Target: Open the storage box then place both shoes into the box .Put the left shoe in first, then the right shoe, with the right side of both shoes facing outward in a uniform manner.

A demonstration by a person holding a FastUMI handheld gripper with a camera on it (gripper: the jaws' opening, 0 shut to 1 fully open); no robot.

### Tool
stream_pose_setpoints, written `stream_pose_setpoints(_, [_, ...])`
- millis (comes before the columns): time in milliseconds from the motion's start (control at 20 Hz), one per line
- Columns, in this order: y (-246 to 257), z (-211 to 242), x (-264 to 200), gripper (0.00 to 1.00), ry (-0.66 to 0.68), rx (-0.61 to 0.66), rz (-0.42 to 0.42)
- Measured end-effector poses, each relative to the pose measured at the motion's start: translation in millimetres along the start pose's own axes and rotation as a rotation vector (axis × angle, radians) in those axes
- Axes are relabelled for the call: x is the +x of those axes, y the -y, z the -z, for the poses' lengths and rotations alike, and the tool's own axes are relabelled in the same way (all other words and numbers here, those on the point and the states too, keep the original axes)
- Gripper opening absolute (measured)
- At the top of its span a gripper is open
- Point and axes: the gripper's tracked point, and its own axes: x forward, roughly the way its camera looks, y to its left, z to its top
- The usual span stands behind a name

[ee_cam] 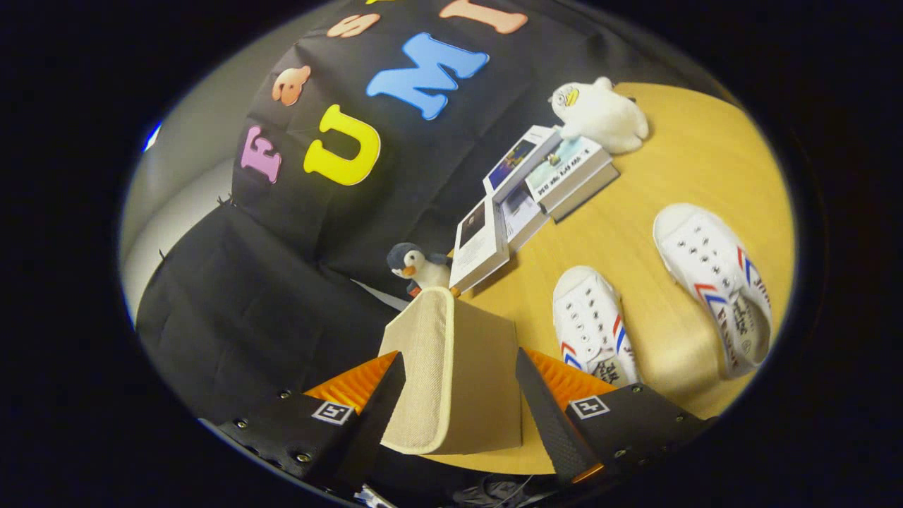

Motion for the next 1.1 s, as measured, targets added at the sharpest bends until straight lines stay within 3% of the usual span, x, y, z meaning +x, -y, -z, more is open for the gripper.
stream_pose_setpoints(450, [-28, 58, 32, 0.95, -0.216, 0.108, -0.080])
stream_pose_setpoints(550, [-26, 67, 35, 0.76, -0.244, 0.122, -0.064])
stream_pose_setpoints(650, [-31, 79, 40, 0.63, -0.300, 0.147, -0.069])
stream_pose_setpoints(750, [-31, 86, 40, 0.62, -0.360, 0.124, -0.059])
stream_pose_setpoints(850, [-36, 80, 39, 0.45, -0.354, 0.131, -0.084])
stream_pose_setpoints(950, [-40, 76, 39, 0.06, -0.353, 0.113, -0.087])
stream_pose_setpoints(1100, [-50, 83, 30, 0.06, -0.391, 0.036, -0.113])
